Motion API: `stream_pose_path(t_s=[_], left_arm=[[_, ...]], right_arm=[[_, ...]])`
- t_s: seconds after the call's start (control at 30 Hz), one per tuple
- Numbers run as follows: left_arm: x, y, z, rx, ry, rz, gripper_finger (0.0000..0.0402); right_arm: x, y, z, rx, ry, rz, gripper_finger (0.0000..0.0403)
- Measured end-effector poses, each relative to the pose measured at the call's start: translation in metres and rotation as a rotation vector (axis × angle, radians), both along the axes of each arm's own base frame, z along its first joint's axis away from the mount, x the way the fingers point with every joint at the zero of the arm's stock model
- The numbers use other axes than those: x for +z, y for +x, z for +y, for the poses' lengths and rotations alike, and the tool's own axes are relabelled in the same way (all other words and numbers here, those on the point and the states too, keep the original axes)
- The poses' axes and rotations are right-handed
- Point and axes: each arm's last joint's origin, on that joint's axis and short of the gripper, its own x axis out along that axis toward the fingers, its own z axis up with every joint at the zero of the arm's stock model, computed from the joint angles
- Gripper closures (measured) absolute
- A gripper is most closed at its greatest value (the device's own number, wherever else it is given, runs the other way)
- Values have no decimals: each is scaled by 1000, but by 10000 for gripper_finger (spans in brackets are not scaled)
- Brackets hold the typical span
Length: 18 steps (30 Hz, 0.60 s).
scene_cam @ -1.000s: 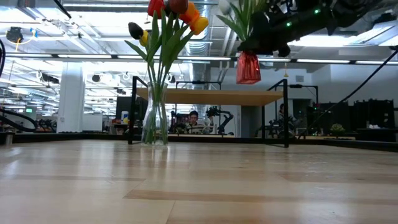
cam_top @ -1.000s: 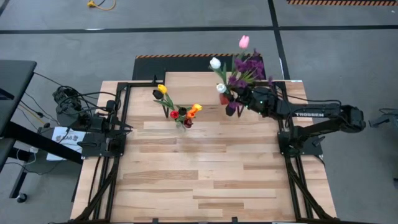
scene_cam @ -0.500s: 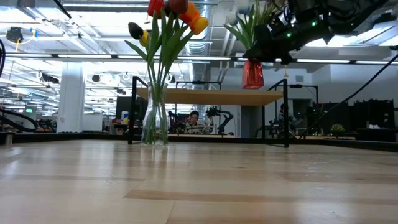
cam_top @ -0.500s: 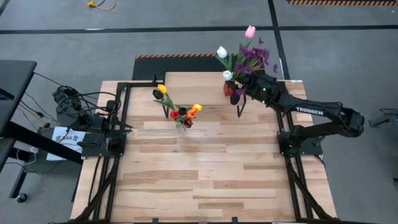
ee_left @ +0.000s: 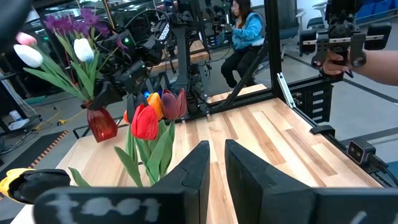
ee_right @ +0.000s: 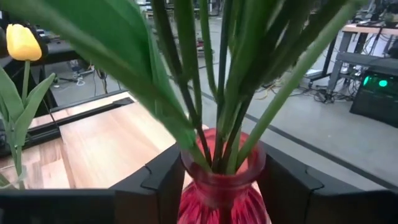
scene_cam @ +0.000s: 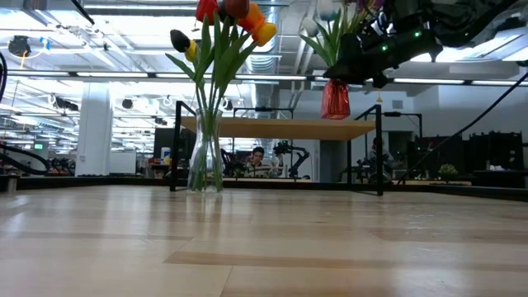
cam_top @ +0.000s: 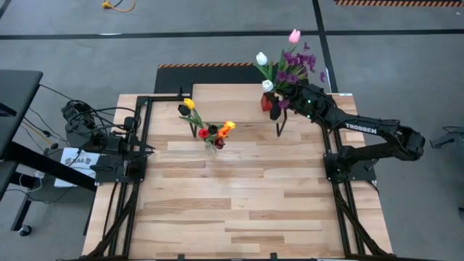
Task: Pick and place flowers into a vace then onto a shelf
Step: Put the red vase with flowers on the shelf
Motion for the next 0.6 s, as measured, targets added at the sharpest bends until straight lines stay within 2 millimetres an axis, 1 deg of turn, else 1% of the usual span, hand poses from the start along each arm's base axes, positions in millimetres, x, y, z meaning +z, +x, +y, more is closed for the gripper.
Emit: stream_pose_path(t_s=[0.1, 0.3, 0.37, 0.47, 0.6], left_arm=[[0, 0, 0, 0, -1, 0, 360], [0, 0, 0, 0, -3, 1, 360], [0, 0, 0, 1, -7, 1, 360], [0, 0, 0, 0, -9, 1, 360], [0, 0, 0, 1, -9, 1, 360]], right_arm=[[-1, 0, 0, 0, 5, 5, 224], [-4, 4, 0, 5, 13, 13, 242], [-7, 5, -2, 4, 16, 20, 243], [-12, 10, -4, 5, 22, 34, 227], [-21, 14, -7, 5, 41, 64, 192]])
